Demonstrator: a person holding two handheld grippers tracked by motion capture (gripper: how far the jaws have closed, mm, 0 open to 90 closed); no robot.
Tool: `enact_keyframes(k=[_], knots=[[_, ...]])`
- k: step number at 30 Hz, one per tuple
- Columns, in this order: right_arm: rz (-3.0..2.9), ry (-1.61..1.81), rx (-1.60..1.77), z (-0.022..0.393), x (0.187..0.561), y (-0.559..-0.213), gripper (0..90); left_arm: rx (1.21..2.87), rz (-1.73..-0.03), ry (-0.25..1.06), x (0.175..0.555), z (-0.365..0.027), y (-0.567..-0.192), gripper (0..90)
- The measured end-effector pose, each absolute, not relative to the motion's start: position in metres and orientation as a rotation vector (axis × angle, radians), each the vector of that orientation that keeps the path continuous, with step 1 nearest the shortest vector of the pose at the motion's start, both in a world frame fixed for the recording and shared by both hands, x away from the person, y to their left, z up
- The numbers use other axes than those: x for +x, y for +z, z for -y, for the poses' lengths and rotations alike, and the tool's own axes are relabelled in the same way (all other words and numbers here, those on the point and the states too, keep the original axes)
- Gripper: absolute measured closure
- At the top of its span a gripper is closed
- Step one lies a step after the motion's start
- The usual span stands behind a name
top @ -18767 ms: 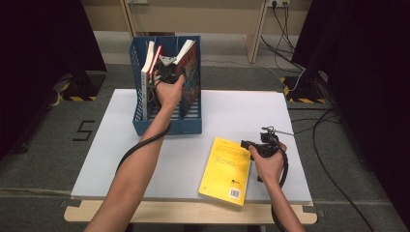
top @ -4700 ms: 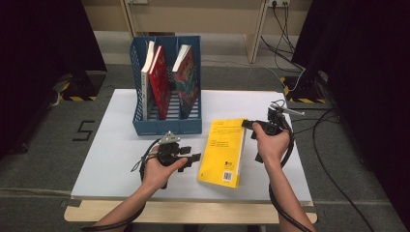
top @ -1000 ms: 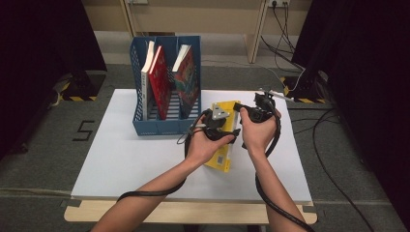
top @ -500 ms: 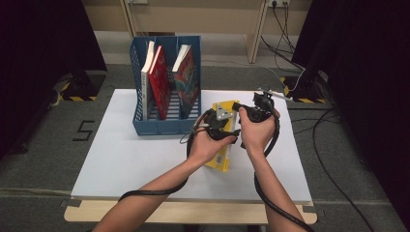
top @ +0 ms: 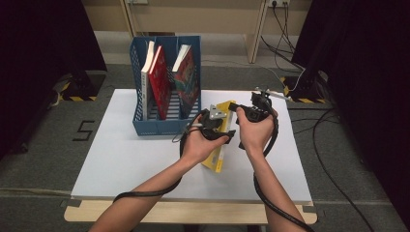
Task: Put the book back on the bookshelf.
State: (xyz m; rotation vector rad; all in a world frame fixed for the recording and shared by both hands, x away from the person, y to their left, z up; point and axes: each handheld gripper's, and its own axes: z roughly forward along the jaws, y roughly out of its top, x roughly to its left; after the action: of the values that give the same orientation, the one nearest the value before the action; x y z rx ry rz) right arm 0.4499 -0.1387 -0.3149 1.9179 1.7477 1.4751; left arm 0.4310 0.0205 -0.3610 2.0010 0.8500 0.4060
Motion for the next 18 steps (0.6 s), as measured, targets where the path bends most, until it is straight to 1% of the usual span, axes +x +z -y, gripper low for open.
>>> enact_keyframes(k=[5,10,15,16,18], knots=[[-1.753,1.487,1.925,0.136,0.451,-0.314,76.8,1.998,-0.849,0.407,0.429,-0.025,-0.359,42.0],[-1.736,1.484,1.938,0.133,0.451,-0.313,76.8,1.989,-0.864,0.438,0.428,-0.023,-0.359,41.2],[-1.721,1.490,1.955,0.132,0.450,-0.313,76.8,1.986,-0.872,0.487,0.427,-0.019,-0.357,34.4],[-1.720,1.491,1.951,0.132,0.450,-0.313,76.8,1.996,-0.867,0.519,0.428,-0.016,-0.358,33.1],[-1.721,1.491,1.949,0.132,0.450,-0.313,76.8,2.006,-0.865,0.535,0.428,-0.014,-0.359,32.2]])
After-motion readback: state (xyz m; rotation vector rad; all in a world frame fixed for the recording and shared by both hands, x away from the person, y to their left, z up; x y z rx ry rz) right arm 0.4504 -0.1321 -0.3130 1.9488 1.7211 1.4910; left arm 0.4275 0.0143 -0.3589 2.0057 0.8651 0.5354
